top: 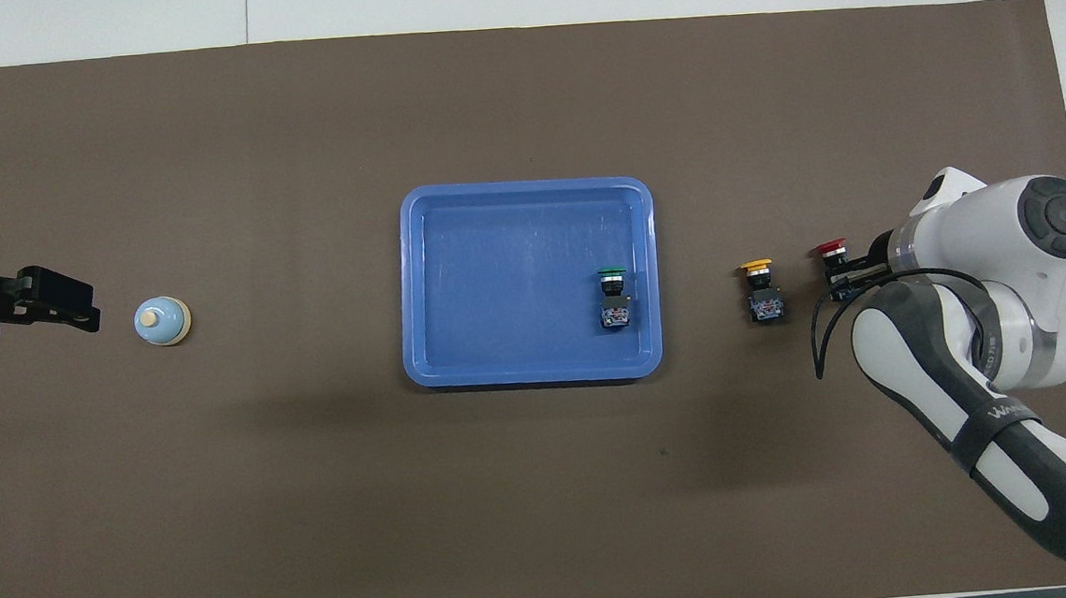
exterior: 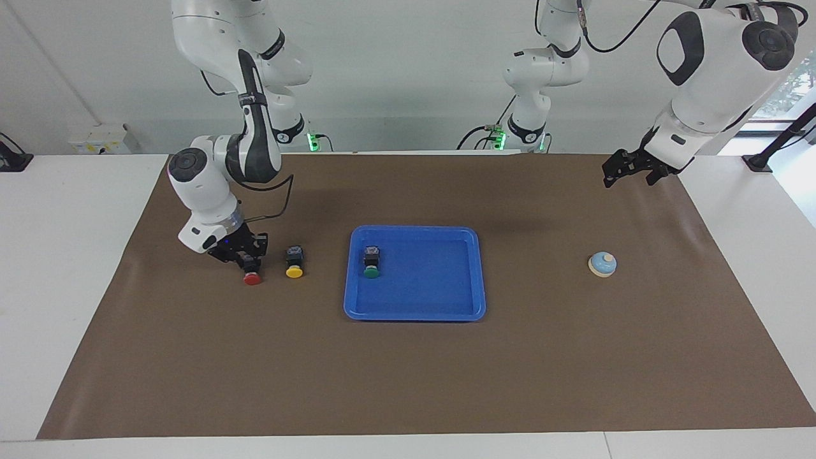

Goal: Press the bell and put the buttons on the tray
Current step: 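Grasp the red button with the right gripper, then carry the red button into the tray and release it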

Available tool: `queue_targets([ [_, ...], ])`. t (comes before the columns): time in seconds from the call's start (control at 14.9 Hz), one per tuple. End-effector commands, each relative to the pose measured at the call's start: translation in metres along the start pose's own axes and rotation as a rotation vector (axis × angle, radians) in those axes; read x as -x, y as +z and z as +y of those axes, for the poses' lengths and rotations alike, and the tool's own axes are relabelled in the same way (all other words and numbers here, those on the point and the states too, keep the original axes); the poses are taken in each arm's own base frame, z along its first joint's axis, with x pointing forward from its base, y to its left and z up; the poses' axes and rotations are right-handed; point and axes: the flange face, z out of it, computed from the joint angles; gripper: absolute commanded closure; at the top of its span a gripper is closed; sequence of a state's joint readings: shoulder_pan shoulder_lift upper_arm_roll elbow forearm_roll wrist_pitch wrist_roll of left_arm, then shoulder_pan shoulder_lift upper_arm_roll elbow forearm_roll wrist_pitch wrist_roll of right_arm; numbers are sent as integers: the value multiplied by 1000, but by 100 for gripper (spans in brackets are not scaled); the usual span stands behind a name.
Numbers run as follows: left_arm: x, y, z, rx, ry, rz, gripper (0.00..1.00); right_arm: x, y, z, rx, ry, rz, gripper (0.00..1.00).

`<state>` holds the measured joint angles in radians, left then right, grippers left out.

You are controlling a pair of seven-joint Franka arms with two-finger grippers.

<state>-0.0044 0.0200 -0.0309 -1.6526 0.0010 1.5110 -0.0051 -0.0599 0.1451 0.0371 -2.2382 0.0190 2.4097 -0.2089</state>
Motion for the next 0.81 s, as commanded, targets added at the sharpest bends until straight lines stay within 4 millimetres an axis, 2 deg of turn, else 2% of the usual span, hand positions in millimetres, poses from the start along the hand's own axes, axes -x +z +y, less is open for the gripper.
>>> queue_targets([
  [0.0,2,-7,-1,5,-12,11,0,-11,-28,-3,-4,-17,19,100],
  [0.07,2,-7,-1,5,-12,11,0,-23,-48,-6,-10,-16,3,100],
  [0.13,2,-7,-1,5,-12,11,0,-39,-73,-27,-14,-20,-2,100],
  [0.27,2,-7,-1,5,-12,11,0,-72,-111,-74,-20,28,0,100],
  [0.34,2,-7,-2,5,-13,11,0,-86,-122,-99,-24,54,9,100],
  [0.4,2,-7,-1,5,-12,11,0,-93,-133,-136,-29,47,31,100],
  [0.54,2,-7,-1,5,-12,11,0,-101,-140,-228,-46,55,52,100],
  [0.74,2,-7,-1,5,-12,11,0,-110,-119,-319,-62,92,38,100],
])
